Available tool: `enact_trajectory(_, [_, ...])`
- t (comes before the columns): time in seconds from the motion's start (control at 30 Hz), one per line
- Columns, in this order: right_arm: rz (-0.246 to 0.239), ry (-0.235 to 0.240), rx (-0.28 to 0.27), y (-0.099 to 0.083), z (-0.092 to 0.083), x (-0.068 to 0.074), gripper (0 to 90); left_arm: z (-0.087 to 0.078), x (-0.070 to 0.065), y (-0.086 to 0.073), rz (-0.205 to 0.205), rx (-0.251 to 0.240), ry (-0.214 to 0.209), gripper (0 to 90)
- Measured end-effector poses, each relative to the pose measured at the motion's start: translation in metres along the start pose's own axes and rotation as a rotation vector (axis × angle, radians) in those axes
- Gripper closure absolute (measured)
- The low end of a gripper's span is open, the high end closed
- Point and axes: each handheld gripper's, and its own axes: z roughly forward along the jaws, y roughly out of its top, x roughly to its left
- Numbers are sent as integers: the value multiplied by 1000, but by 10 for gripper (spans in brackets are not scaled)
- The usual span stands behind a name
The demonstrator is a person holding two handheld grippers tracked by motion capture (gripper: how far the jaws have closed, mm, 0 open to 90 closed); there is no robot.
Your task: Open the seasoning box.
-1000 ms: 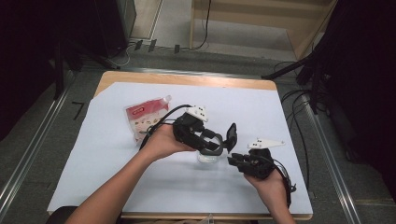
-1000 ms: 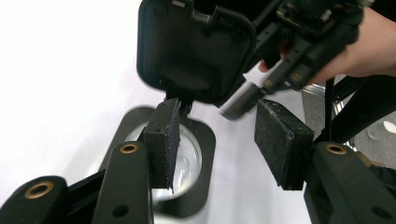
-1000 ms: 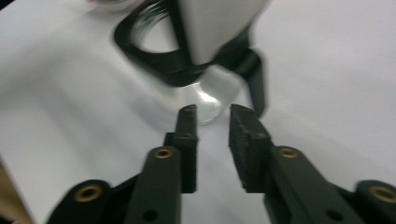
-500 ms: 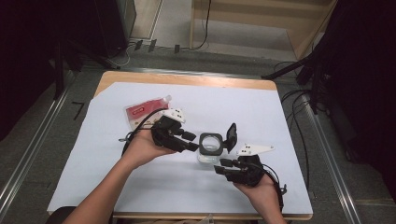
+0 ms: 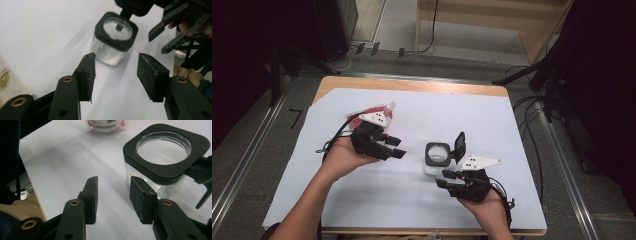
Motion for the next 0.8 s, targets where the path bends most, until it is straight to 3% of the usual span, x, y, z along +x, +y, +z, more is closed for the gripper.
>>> enact_trajectory(0.27, [-57, 27, 23, 1, 12, 19, 589, -23, 10, -23, -32, 12, 73, 482])
enact_trajectory(0.43, [-96, 40, 56, 1, 23, 27, 584, -37, 13, -33, -47, -8, 81, 483])
enact_trajectory(0.57, [-101, 44, 64, 2, 28, 29, 549, -52, 17, -40, -70, -12, 124, 503])
enact_trajectory(0.63, [-104, 50, 72, 2, 31, 28, 542, -62, 19, -42, -85, -24, 114, 534])
enact_trajectory(0.8, [-112, 53, 75, 3, 33, 28, 543, -87, 26, -53, -125, -42, 155, 531])
